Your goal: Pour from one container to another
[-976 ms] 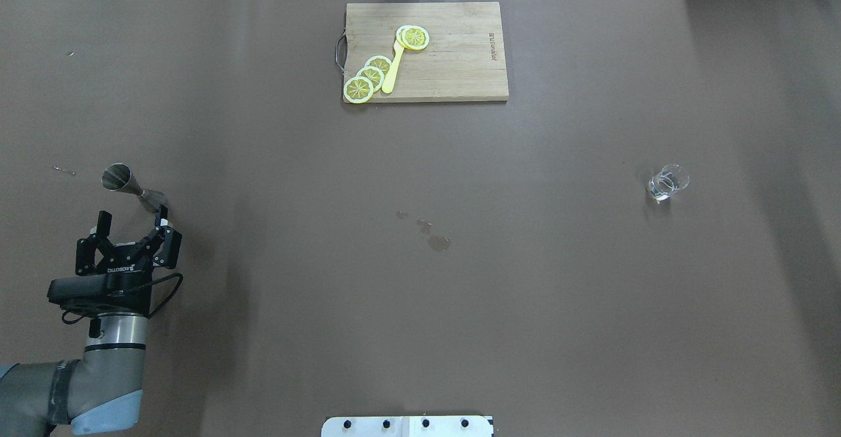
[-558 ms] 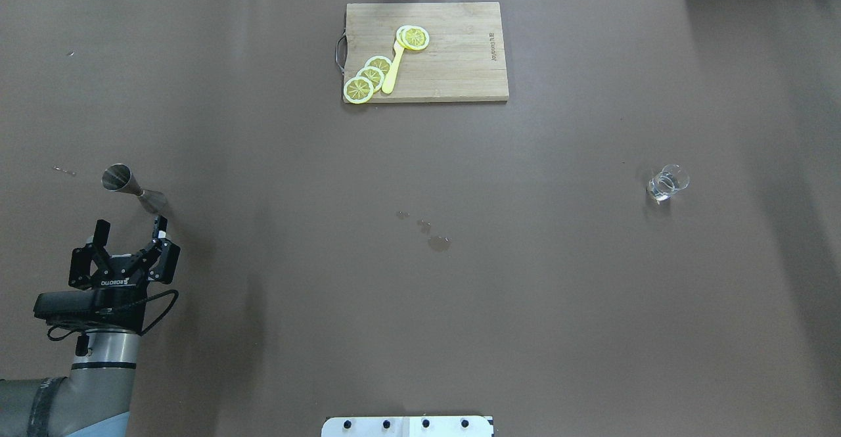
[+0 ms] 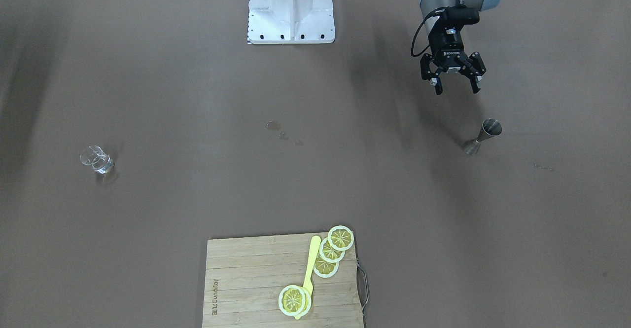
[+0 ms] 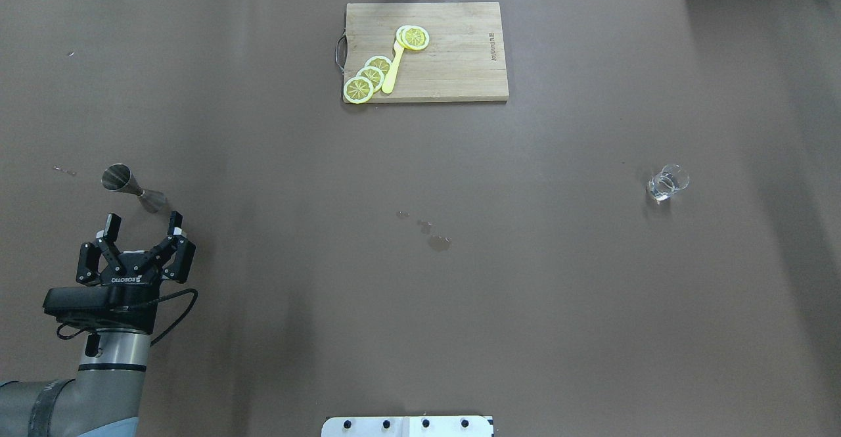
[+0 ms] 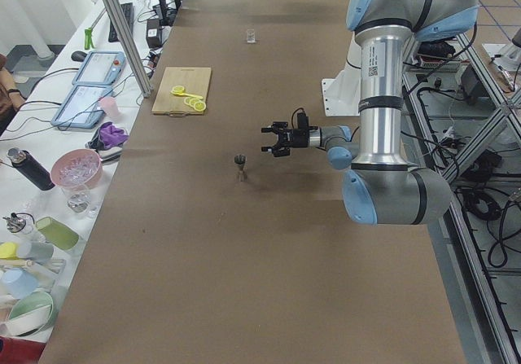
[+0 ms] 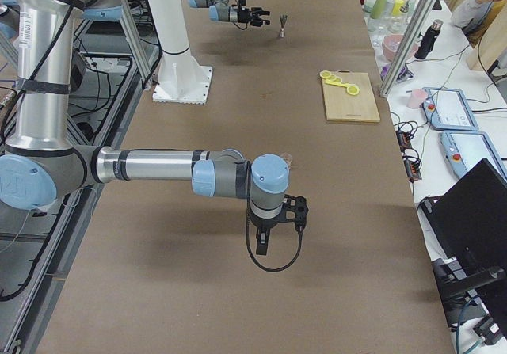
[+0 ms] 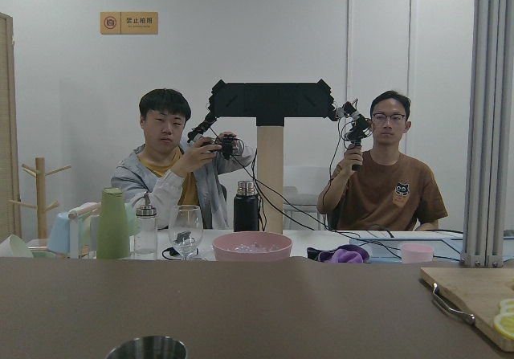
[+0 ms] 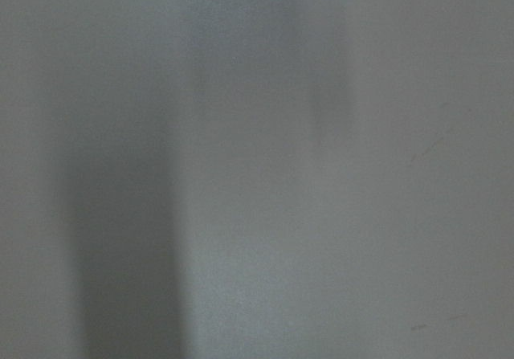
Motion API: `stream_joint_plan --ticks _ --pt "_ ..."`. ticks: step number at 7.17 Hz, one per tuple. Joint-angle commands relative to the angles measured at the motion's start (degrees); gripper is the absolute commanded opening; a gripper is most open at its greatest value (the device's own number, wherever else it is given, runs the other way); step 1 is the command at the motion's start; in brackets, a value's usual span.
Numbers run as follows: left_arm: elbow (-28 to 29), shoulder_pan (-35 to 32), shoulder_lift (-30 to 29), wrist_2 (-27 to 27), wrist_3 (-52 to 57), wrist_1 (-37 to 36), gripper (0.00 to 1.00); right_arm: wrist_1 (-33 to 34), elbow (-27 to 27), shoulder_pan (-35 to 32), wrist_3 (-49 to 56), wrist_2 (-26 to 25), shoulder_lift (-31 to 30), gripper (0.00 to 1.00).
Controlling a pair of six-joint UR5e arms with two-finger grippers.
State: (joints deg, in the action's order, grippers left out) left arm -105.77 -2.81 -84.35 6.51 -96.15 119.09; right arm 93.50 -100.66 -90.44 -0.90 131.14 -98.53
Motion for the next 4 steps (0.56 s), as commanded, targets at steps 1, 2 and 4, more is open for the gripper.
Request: stream_joint_plan --ticks 1,2,4 --pt "0.3 -1.8 -4.7 7.4 22.4 16.4 0.99 -0.3 0.2 0.0 0.2 0.0 0.0 1.0" --pt "0.4 -3.4 -6.3 10.7 33.6 24.7 0.99 -0.4 0.2 0.0 0.8 0.0 0.1 1.0" --pt "0.4 -7.8 -10.5 17.5 45.0 31.1 0.99 -0.4 0.4 0.0 0.8 -0.2 1.5 1.0"
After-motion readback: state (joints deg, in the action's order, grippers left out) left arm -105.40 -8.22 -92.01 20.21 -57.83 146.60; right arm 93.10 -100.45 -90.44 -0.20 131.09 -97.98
